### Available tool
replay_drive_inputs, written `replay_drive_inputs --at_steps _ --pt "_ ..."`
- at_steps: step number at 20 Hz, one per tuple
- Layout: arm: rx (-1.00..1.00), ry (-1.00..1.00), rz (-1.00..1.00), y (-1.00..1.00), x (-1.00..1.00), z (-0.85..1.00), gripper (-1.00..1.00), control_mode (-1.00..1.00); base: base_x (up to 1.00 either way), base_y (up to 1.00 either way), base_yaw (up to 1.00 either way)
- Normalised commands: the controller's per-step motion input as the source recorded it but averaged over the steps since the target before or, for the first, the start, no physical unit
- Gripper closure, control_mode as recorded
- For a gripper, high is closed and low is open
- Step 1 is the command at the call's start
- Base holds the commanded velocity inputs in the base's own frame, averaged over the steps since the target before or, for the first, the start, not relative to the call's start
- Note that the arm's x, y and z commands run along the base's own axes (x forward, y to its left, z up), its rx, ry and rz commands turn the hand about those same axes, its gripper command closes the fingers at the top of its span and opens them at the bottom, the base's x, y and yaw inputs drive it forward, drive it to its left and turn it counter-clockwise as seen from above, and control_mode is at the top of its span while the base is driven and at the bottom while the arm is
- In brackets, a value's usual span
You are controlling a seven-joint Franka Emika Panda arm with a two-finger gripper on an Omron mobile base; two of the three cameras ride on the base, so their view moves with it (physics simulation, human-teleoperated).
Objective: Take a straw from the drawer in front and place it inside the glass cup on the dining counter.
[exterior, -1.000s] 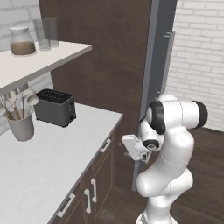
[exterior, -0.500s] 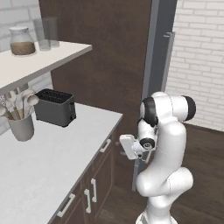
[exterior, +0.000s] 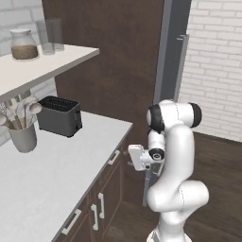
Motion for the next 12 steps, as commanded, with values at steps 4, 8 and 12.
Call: replay_drive_inputs --at_steps 4,8,12 --pt "0.0 0.0 0.0 0.13 0.4 -0.36 -1.0 -1.0 0.0 0.0 0.0" --pt "0.0 0.0 0.0 0.27 0.3 -0.34 -1.0 -1.0 0.0 0.0 0.0" --pt "0.0 0.0 0.0 0.29 0.19 -0.2 -1.0 -1.0 0.0 0.0 0.0"
